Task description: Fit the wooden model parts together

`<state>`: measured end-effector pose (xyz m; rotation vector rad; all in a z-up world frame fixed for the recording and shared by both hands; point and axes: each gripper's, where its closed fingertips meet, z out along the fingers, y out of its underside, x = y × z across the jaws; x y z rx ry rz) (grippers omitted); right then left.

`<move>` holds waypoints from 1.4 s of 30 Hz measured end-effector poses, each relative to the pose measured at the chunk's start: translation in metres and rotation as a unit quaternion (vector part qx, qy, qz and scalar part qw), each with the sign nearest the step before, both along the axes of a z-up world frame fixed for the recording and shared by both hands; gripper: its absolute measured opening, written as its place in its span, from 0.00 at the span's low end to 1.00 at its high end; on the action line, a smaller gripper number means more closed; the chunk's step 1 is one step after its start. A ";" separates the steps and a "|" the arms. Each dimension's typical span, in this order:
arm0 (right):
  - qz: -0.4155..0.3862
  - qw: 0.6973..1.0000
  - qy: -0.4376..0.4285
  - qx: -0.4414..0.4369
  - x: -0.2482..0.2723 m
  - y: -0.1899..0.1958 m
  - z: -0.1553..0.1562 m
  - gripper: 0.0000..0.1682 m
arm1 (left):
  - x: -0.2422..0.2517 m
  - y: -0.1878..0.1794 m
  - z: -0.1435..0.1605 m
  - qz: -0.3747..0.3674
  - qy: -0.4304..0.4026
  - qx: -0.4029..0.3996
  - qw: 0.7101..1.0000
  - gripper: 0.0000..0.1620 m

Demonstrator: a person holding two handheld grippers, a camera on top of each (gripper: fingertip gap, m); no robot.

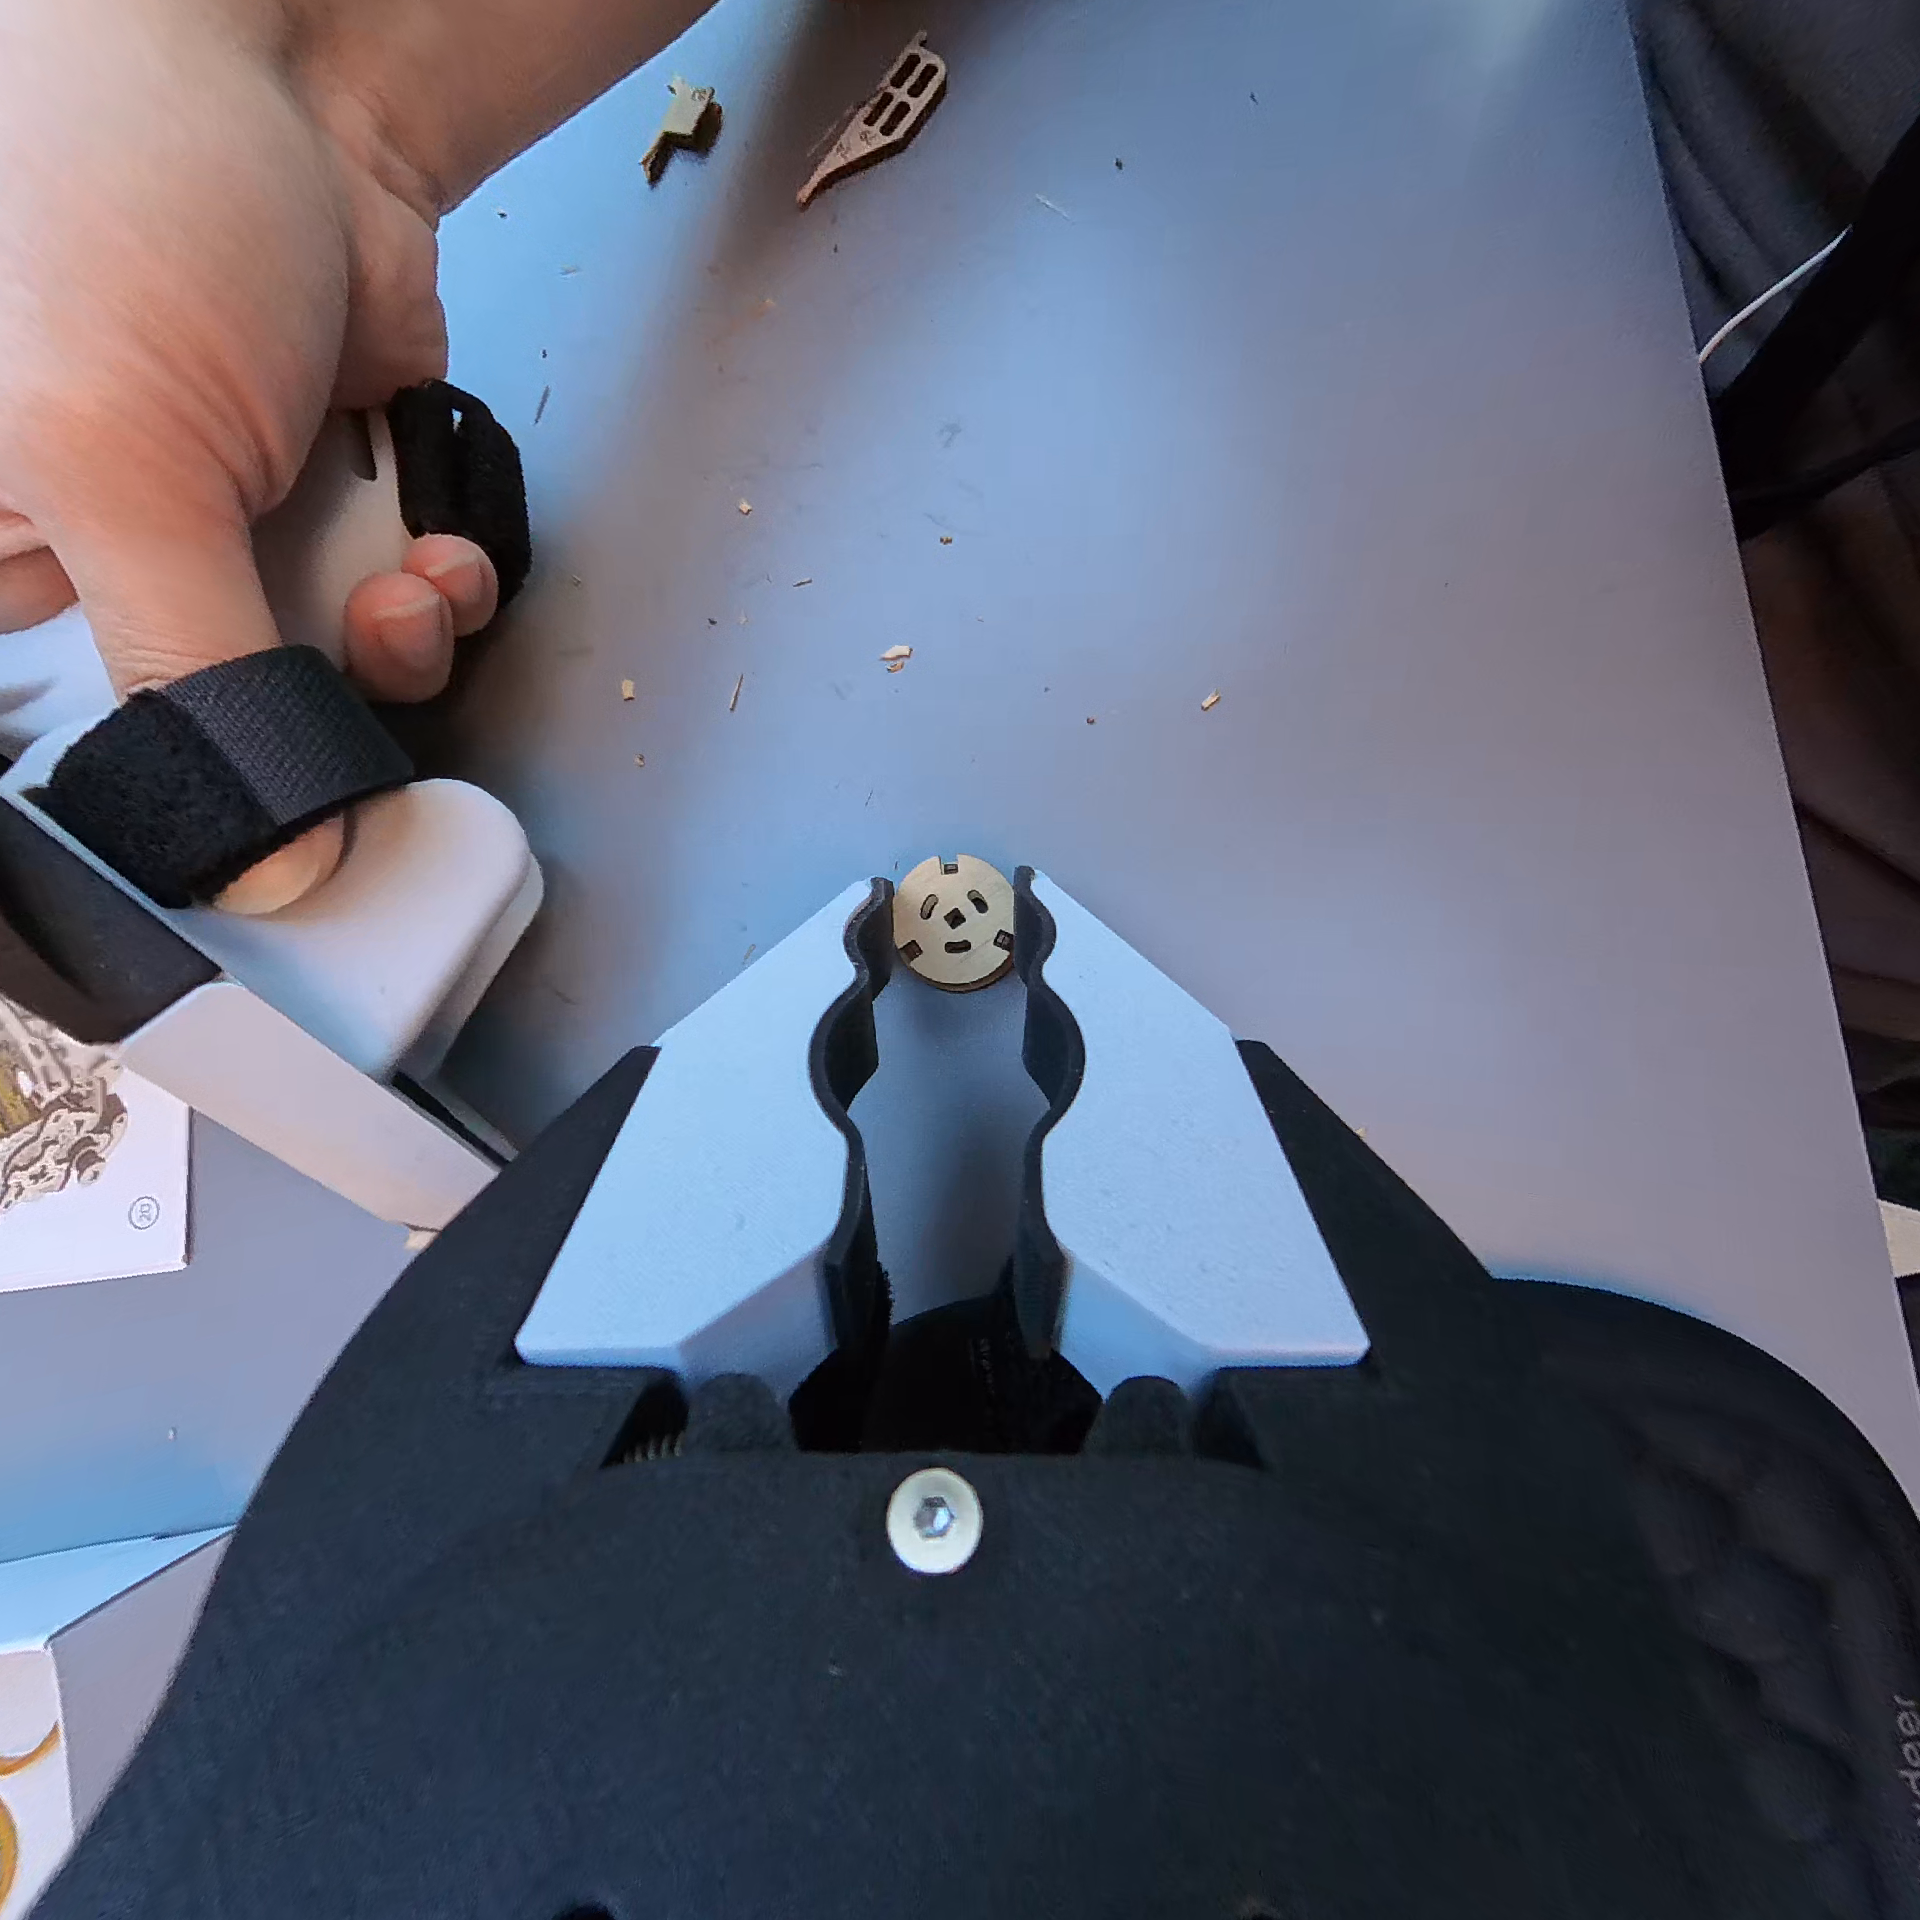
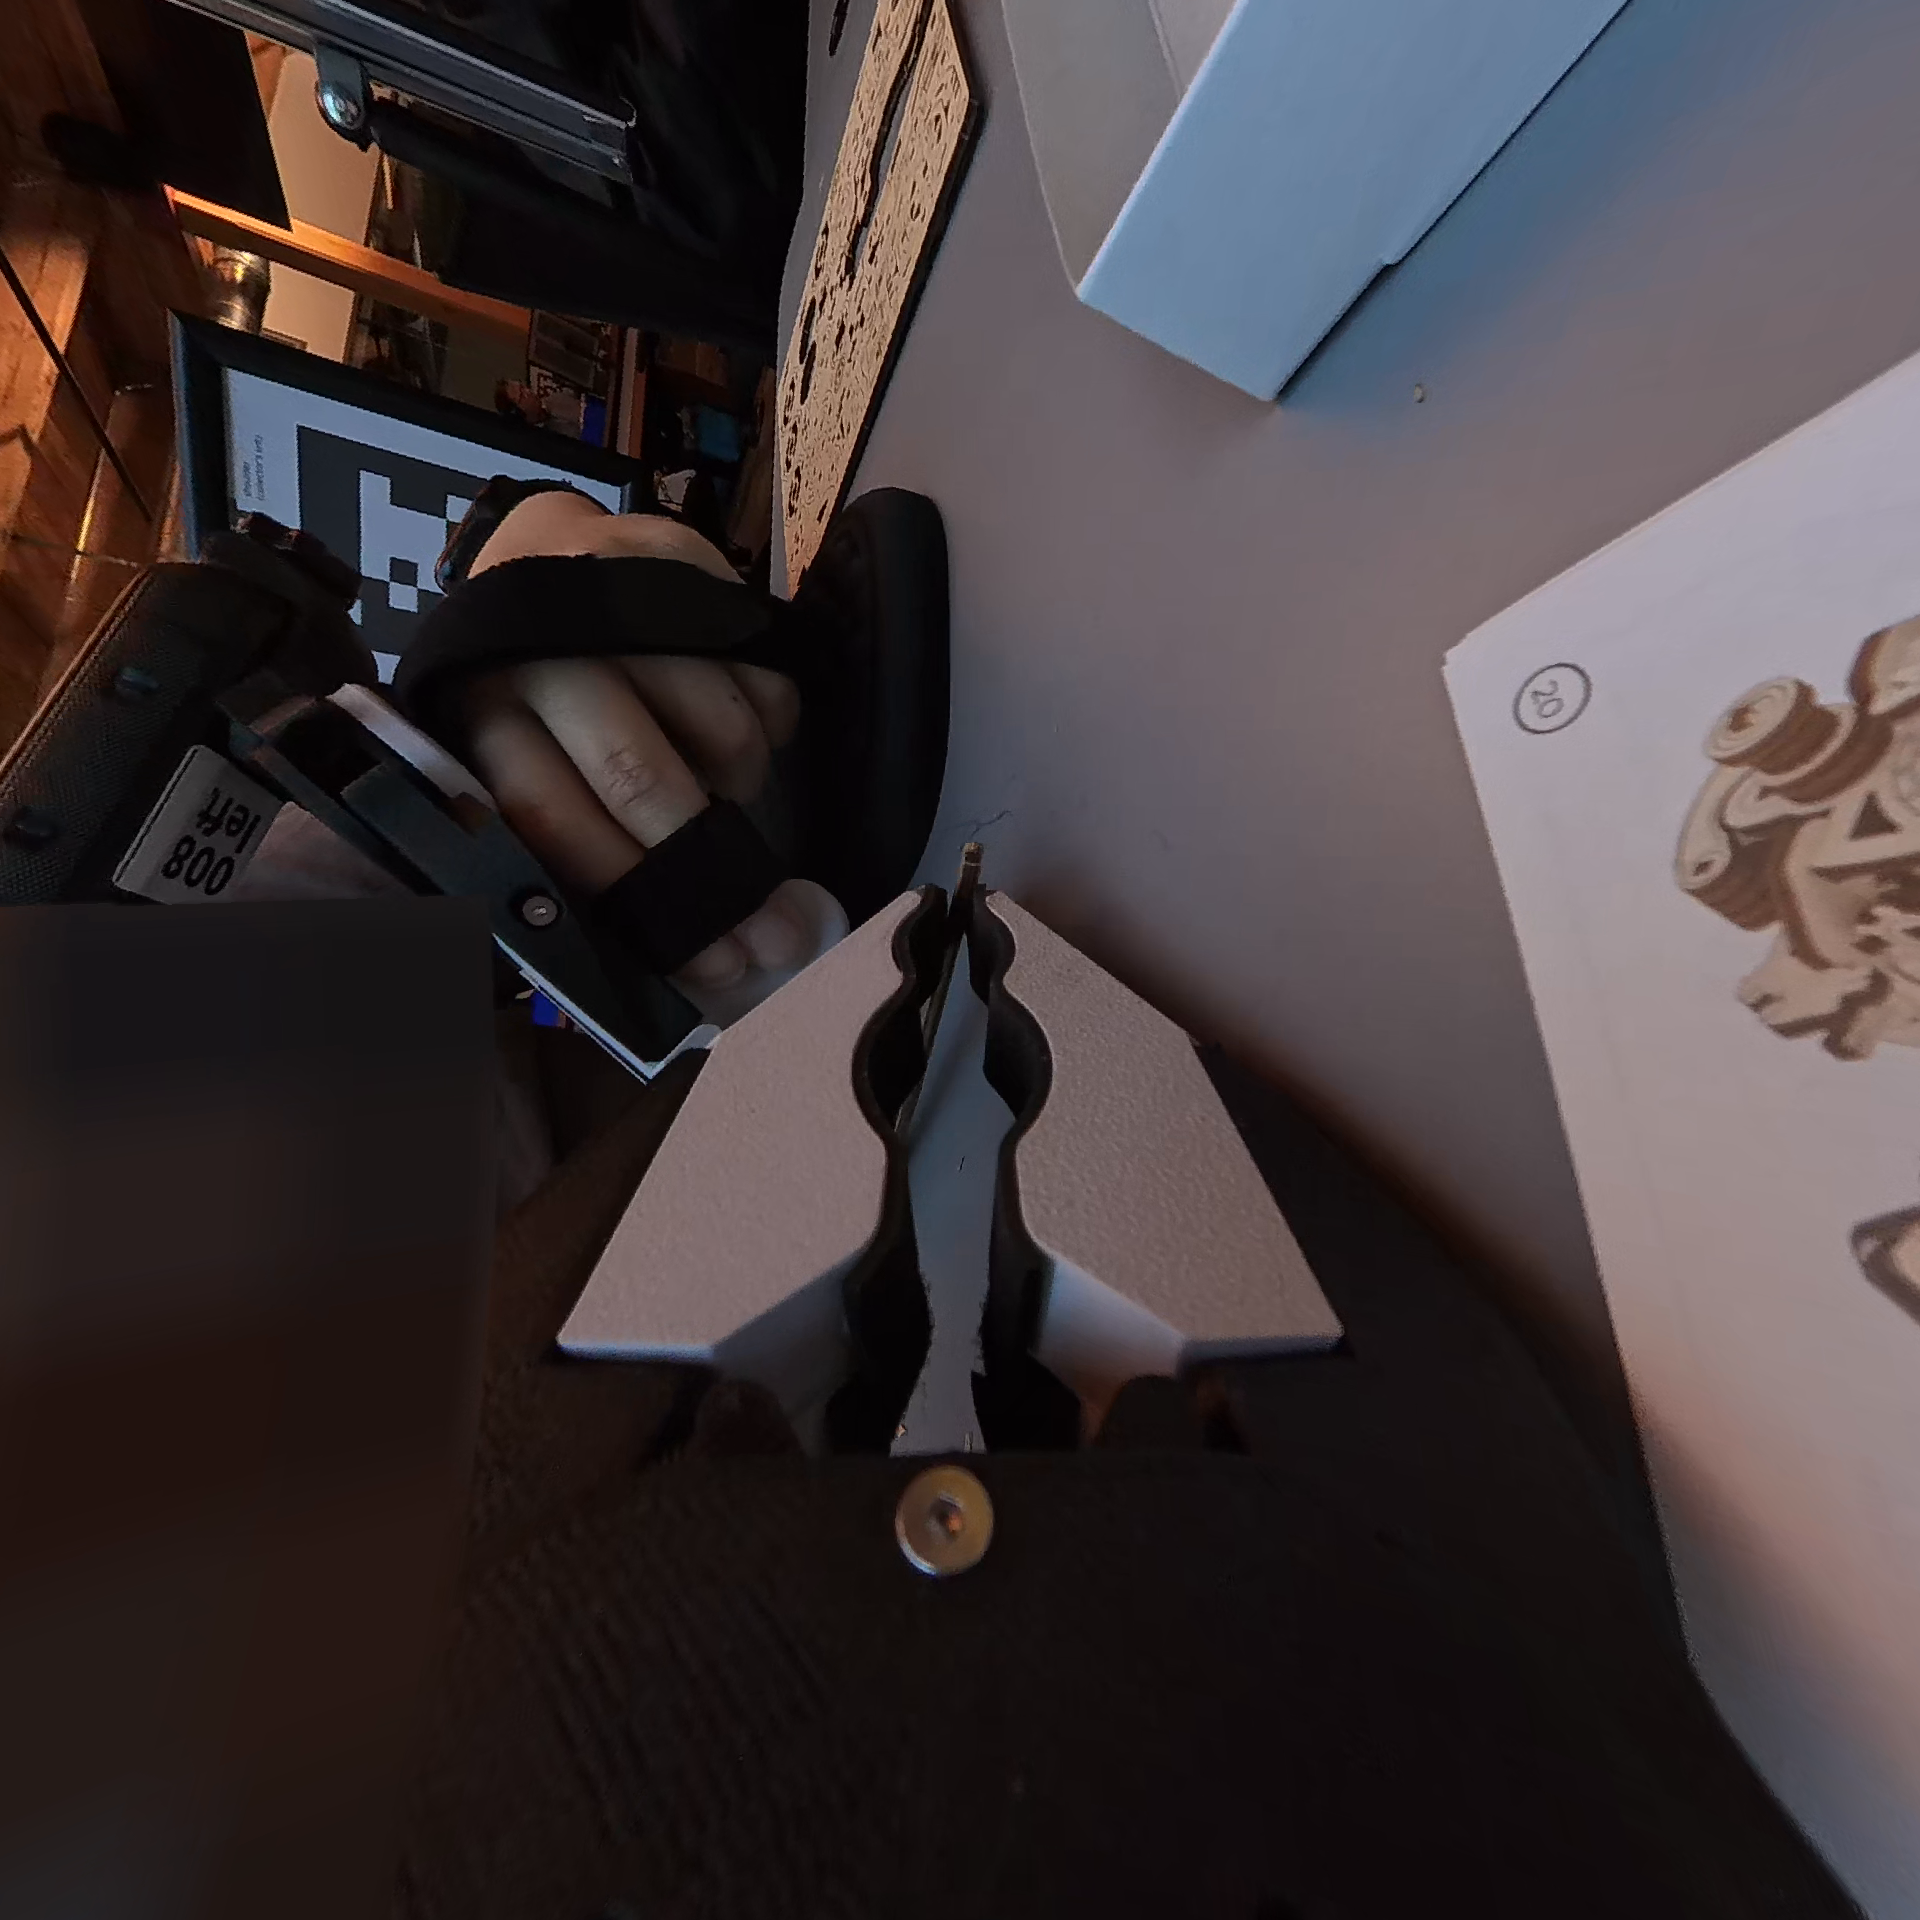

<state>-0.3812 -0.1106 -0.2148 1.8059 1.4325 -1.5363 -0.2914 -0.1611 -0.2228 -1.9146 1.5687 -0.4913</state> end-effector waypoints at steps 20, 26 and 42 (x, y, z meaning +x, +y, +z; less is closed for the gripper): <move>-0.034 0.935 0.203 0.289 0.054 0.030 0.054 0.18 | 0.000 0.000 0.000 -0.010 -0.027 -0.002 1.000 0.14; -0.057 0.882 0.093 0.458 0.093 0.043 -0.004 0.15 | 0.000 0.000 0.000 -0.009 -0.028 -0.004 1.000 0.14; 0.040 0.868 0.224 0.442 0.084 -0.044 0.001 0.07 | -0.011 0.005 0.002 0.084 -0.012 -0.002 0.996 0.27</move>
